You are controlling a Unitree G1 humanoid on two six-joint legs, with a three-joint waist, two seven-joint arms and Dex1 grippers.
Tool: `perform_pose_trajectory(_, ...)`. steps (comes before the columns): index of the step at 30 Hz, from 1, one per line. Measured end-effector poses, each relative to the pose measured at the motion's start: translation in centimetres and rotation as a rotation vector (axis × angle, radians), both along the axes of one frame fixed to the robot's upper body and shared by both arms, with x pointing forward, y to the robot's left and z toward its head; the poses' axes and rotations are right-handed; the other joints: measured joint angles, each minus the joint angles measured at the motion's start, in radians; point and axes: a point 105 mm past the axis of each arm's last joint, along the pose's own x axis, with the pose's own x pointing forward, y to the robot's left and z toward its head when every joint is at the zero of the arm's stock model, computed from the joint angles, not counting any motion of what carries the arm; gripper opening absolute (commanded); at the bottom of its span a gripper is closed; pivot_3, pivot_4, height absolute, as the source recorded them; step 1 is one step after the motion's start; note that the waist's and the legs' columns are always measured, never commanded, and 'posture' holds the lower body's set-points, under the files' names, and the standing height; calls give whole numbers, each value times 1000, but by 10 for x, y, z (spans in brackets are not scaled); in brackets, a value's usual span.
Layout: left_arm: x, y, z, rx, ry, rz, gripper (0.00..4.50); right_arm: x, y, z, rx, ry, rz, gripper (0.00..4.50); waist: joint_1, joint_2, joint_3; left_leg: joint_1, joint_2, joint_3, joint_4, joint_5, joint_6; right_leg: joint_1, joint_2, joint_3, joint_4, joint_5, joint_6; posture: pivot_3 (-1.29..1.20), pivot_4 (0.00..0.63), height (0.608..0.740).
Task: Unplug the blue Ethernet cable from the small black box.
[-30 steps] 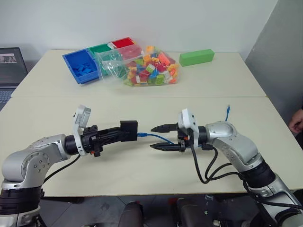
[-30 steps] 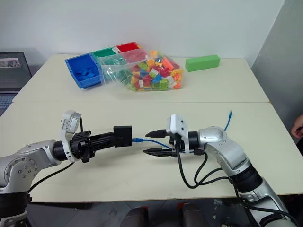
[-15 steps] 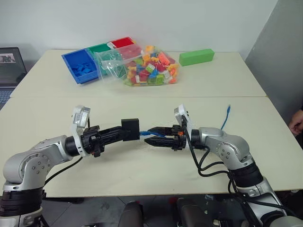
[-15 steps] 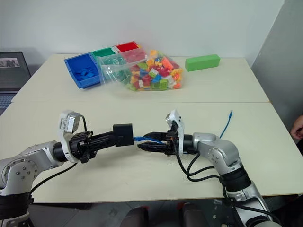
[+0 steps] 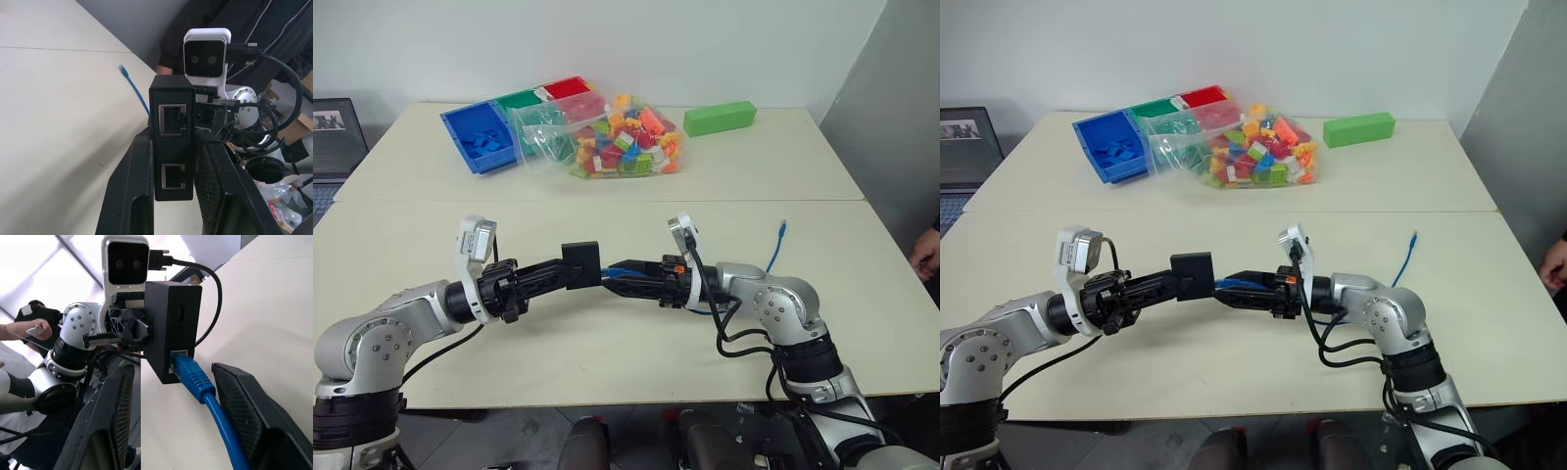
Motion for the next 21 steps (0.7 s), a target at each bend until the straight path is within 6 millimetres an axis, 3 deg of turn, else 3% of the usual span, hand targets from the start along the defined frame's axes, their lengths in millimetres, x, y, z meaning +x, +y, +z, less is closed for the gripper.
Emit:
perform_pose_trajectory(9,1,0,0,1,1,8,756,1,1,1,3,2,-4,2644,-1,0,0,0,0,0,0,0,0,0,0,0,0,0,0,0,150,740)
perform_pose_trajectory(12,1,0,-1,2,2,12,756,2,0,0,1,4,-5,2195,-1,0,0,0,0,0,0,0,0,0,0,0,0,0,0,0,150,740)
perform_pose_trajectory(21,1,0,0,-3,1,8,756,4,-3,-2,-12,3,-1,166,-1,0,0,0,0,0,0,0,0,0,0,0,0,0,0,0,150,740)
